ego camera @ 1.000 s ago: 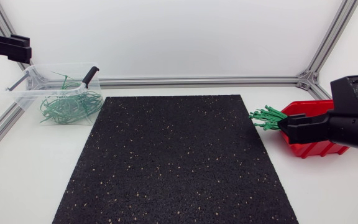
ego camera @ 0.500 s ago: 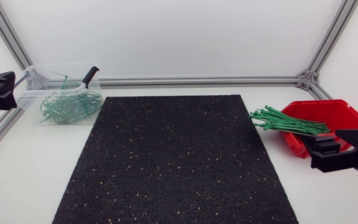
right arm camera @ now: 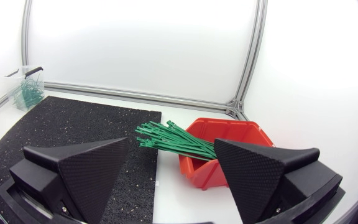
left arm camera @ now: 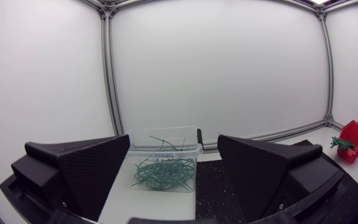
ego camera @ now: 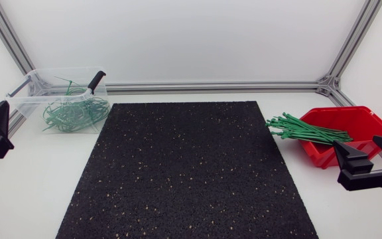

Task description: Take a green cable tie from the red box, thread the tail through the head to close it, then place it in the transparent bin on the left.

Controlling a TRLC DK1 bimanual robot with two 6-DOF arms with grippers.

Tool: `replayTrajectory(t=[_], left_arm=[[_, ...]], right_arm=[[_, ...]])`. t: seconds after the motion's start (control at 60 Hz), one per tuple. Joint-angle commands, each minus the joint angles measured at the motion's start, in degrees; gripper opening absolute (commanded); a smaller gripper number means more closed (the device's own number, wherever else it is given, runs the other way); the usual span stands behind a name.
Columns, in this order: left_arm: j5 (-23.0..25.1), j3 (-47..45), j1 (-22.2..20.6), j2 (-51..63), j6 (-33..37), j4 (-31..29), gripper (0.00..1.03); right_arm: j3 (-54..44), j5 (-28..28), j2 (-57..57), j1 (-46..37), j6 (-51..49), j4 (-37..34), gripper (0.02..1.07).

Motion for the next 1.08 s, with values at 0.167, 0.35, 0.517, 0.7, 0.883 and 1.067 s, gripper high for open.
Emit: replayTrajectory(t=[0.167,0.35,0.517,0.7,0.883,1.067], left_arm=[[1.94,-8.74,-0.67,-4.40,-2.68,2.82,0.97],[3.06,-14.02,-0.86,-6.89,-3.55,4.84,0.97],[4.10,-18.90,-1.04,-9.19,-4.34,6.71,0.97],[5.24,-24.27,-1.24,-11.73,-5.22,8.76,0.97],[6.20,-28.75,-1.41,-13.85,-5.96,10.48,0.97],[6.20,-28.75,-1.41,-13.85,-5.96,10.48,0.97]], right_arm=[[-7.66,-0.89,-3.47,-0.23,1.46,8.06,1.02],[-12.12,-1.45,-5.52,-0.31,3.02,13.34,1.02],[-16.25,-1.98,-7.42,-0.39,4.47,18.24,1.02],[-20.78,-2.56,-9.51,-0.47,6.06,23.63,1.02],[-24.43,-3.03,-11.18,-0.54,7.33,27.94,1.02],[-24.43,-3.03,-11.18,-0.54,7.33,27.94,1.02]])
